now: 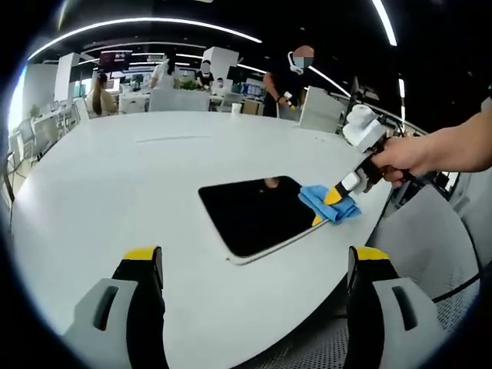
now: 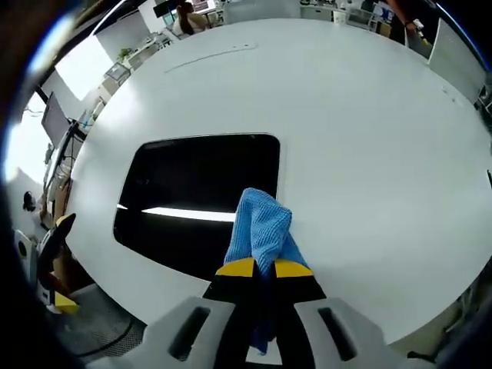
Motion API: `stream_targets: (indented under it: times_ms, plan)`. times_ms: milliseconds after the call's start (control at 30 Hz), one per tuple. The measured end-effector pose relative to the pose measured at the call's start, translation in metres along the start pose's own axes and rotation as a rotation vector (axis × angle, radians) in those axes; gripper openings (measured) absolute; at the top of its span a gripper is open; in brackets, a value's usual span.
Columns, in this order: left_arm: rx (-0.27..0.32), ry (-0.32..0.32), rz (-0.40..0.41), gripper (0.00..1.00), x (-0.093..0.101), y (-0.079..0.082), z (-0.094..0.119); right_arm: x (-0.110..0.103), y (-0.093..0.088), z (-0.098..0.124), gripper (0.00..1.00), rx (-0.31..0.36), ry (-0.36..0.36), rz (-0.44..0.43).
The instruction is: Wipe the mirror surface with the cleaning cloth until all visible marks leave the cleaned area.
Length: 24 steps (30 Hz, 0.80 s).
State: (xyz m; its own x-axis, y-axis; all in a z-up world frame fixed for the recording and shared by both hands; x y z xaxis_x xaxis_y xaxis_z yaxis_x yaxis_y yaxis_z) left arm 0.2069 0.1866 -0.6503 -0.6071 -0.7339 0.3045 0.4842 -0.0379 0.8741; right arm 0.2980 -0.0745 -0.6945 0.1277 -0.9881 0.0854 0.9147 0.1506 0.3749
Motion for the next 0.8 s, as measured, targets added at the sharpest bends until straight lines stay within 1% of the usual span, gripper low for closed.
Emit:
stream_targets:
  times_ms: [33,67,133,167,267,400,567,700,800]
  plan:
    - [-0.001,0.000,0.001,0.98,0.000,0.000,0.000,0.000,0.000,0.001,0.01,0.003,-0.002,0.002]
    - [0.000,-0.001,0.009,0.97,-0.001,-0.001,0.000,-0.001,0.000,0.001,0.01,0.009,-0.008,0.028]
    - [-0.004,0.005,0.026,0.99,-0.003,-0.001,0.001,-0.002,0.001,0.000,0.01,0.001,-0.018,0.013]
    - [-0.015,0.005,0.033,0.99,-0.003,-0.002,0.001,-0.003,0.001,0.000,0.01,0.003,-0.020,0.030]
    - [-0.016,0.006,-0.004,0.98,0.000,0.001,0.003,-0.003,0.002,0.000,0.01,-0.004,-0.022,0.008]
    - [-0.003,0.005,-0.006,0.99,0.000,0.004,0.005,-0.005,0.003,-0.001,0.01,-0.007,-0.012,-0.009]
    - [-0.005,0.009,-0.007,0.99,-0.001,0.002,0.003,-0.018,0.003,0.002,0.01,-0.016,-0.001,0.002]
    - [-0.009,0.010,-0.025,0.99,-0.001,0.002,0.004,-0.028,0.007,0.001,0.00,-0.021,-0.001,0.003]
    - [0.003,0.023,-0.031,0.99,-0.002,0.004,0.004,-0.041,0.010,0.002,0.00,-0.020,0.007,0.010]
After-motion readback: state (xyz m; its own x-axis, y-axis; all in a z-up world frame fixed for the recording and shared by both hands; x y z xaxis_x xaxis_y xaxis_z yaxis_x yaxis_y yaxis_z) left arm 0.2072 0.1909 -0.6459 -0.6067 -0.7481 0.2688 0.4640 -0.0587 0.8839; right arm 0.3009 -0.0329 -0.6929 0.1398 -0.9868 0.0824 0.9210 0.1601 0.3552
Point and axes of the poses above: the point that each gripper's makers call its tool centre point, and the gripper's own axes: z roughly backward along the fingers, x roughly to its right, y roughly out of its top, the point moved 5 cm from there along z, roughly backward along the fingers, and after that the axes turned 13 degrees about -y, right-handed, at the moved point
